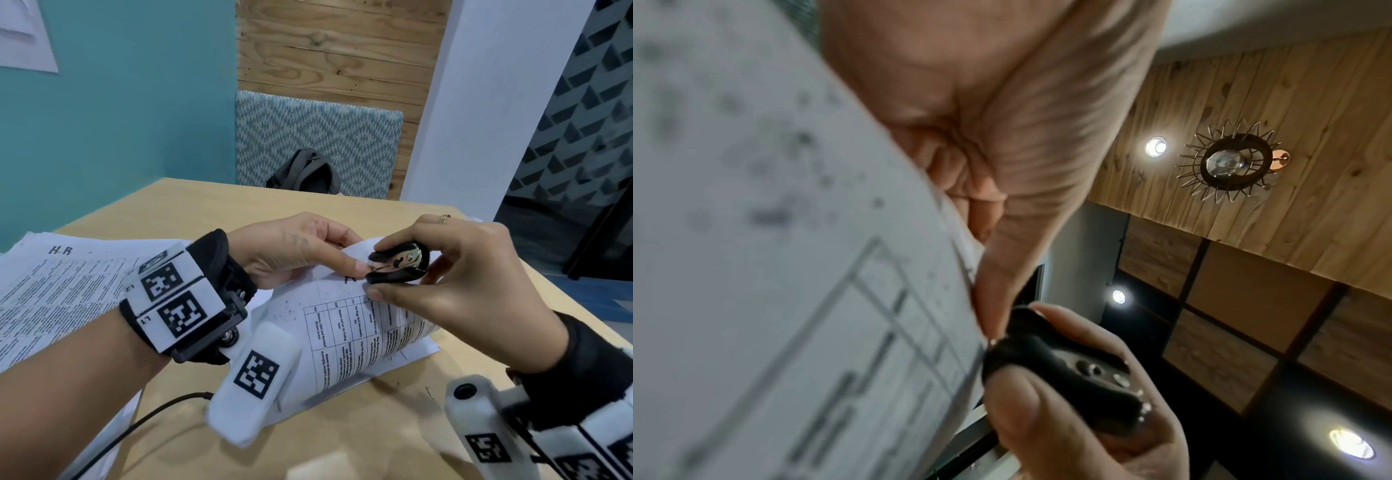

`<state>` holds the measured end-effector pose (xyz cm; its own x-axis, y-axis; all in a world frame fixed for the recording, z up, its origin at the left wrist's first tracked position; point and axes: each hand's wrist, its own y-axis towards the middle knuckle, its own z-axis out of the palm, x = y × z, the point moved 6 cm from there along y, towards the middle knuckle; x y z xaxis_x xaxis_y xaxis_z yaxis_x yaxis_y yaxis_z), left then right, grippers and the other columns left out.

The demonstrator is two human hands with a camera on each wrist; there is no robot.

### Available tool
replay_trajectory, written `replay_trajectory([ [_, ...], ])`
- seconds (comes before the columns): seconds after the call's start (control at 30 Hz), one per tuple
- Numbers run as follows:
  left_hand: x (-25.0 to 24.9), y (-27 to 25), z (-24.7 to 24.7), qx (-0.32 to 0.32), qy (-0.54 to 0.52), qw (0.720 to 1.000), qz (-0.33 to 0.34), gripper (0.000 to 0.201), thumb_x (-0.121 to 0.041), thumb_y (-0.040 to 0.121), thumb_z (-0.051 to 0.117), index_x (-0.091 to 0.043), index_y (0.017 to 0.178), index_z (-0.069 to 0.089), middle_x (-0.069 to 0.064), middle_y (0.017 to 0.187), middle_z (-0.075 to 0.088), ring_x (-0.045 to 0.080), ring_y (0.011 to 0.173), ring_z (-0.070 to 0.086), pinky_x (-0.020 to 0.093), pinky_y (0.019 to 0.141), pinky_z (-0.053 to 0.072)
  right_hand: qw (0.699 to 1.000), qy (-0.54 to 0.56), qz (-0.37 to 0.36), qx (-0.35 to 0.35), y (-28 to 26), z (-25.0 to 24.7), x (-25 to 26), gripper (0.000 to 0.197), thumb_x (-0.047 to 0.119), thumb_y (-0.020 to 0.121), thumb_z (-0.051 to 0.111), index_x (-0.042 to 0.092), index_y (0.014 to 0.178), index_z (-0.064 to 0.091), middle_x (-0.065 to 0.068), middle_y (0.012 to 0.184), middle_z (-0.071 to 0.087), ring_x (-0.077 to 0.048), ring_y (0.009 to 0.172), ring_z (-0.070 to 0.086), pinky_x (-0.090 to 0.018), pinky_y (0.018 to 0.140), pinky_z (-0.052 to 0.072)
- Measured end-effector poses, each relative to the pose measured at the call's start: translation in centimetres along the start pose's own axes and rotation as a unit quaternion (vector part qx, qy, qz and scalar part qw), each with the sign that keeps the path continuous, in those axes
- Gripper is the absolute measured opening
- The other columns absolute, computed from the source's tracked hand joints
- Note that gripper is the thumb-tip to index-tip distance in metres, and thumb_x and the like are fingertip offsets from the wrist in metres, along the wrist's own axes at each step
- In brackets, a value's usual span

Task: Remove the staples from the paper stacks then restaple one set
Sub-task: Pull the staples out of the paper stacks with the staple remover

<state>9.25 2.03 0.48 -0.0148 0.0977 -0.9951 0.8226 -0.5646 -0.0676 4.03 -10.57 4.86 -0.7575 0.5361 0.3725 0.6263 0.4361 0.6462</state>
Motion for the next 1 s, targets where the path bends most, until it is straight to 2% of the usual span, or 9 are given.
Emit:
replay_trajectory([
  [0.13,0.0,0.1,0.3,-0.041,-0.032,0.999,-0.005,0.017,-0.002,0.058,0.066,-0.004,0.075,0.064,0.009,0.067,0.066,0.015,0.054,0.064,0.022,0.056,0.055,0.996,-0.082,-0.013,-0.044,-0.6,0.0,0.4,0.024,0.025,0.057,0.076,0.016,0.078,0.072,0.007,0.069,0.064,0.01,0.058,0.048,-0.011,0.058,0.041],
  [0.27,0.1,0.2,0.5,-0.067,-0.045,0.997,-0.001,0.015,0.003,0.063,0.065,-0.003,0.076,0.064,0.01,0.065,0.066,0.016,0.052,0.063,0.024,0.056,0.055,0.991,-0.115,0.003,-0.062,-0.9,0.0,0.3,0.023,0.026,0.057,0.075,0.015,0.076,0.071,0.004,0.065,0.062,0.005,0.053,0.044,-0.013,0.056,0.039],
  [0.4,0.2,0.2,0.6,-0.076,-0.047,0.996,0.006,0.013,0.009,0.073,0.06,-0.004,0.075,0.063,0.008,0.061,0.064,0.015,0.049,0.061,0.021,0.051,0.054,0.996,-0.015,0.067,-0.049,-0.7,-0.2,-0.1,0.024,0.024,0.055,0.085,0.016,0.073,0.071,0.01,0.063,0.066,0.0,0.062,0.059,-0.012,0.057,0.044],
  [0.47,0.1,0.1,0.7,-0.066,-0.052,0.996,0.011,0.012,0.005,0.067,0.062,-0.006,0.073,0.063,0.007,0.06,0.064,0.014,0.049,0.061,0.02,0.05,0.053,0.988,0.086,0.126,-0.041,-0.5,-0.3,-1.0,0.024,0.014,0.053,0.087,0.014,0.071,0.071,0.007,0.062,0.069,0.0,0.06,0.062,-0.008,0.056,0.045],
  [0.53,0.0,0.0,0.8,-0.049,-0.056,0.997,0.018,0.013,-0.002,0.059,0.064,-0.008,0.071,0.064,0.006,0.062,0.065,0.014,0.052,0.063,0.02,0.053,0.054,0.972,0.161,0.169,-0.024,-0.3,-0.4,-1.7,0.022,0.014,0.048,0.085,0.013,0.067,0.072,0.002,0.062,0.07,-0.006,0.058,0.064,-0.014,0.055,0.048],
  [0.63,-0.1,0.0,0.9,-0.033,-0.053,0.998,0.028,0.018,-0.003,0.058,0.066,-0.007,0.075,0.064,0.006,0.066,0.067,0.014,0.055,0.064,0.02,0.054,0.054,0.951,0.242,0.195,0.0,0.0,-0.4,-2.2,0.023,0.014,0.043,0.083,0.008,0.062,0.071,-0.004,0.06,0.068,-0.007,0.053,0.059,-0.015,0.047,0.042],
  [0.77,-0.2,-0.1,1.0,-0.026,-0.027,0.999,0.037,0.02,0.001,0.065,0.07,-0.008,0.081,0.062,0.008,0.069,0.065,0.013,0.054,0.062,0.02,0.051,0.052,0.934,0.277,0.221,0.049,0.0,-0.2,-2.7,0.031,0.024,0.042,0.077,0.005,0.066,0.071,-0.006,0.064,0.068,-0.008,0.057,0.055,-0.014,0.046,0.037],
  [0.87,-0.4,-0.1,0.9,-0.036,-0.017,0.998,0.045,0.025,0.001,0.065,0.066,-0.009,0.087,0.058,0.007,0.065,0.062,0.011,0.049,0.059,0.019,0.047,0.05,0.916,0.302,0.25,0.081,0.0,-0.1,-3.2,0.031,0.016,0.039,0.081,0.004,0.066,0.071,-0.005,0.064,0.067,-0.007,0.055,0.054,-0.014,0.046,0.036],
  [1.0,-0.4,-0.1,0.3,-0.024,0.0,0.999,0.024,0.029,0.003,0.071,0.064,-0.009,0.097,0.056,0.005,0.065,0.063,0.011,0.05,0.06,0.021,0.049,0.052,0.927,0.275,0.249,0.056,0.4,-1.3,-3.8,0.029,0.021,0.04,0.078,0.007,0.065,0.072,-0.004,0.063,0.067,-0.005,0.054,0.055,-0.012,0.045,0.038],
])
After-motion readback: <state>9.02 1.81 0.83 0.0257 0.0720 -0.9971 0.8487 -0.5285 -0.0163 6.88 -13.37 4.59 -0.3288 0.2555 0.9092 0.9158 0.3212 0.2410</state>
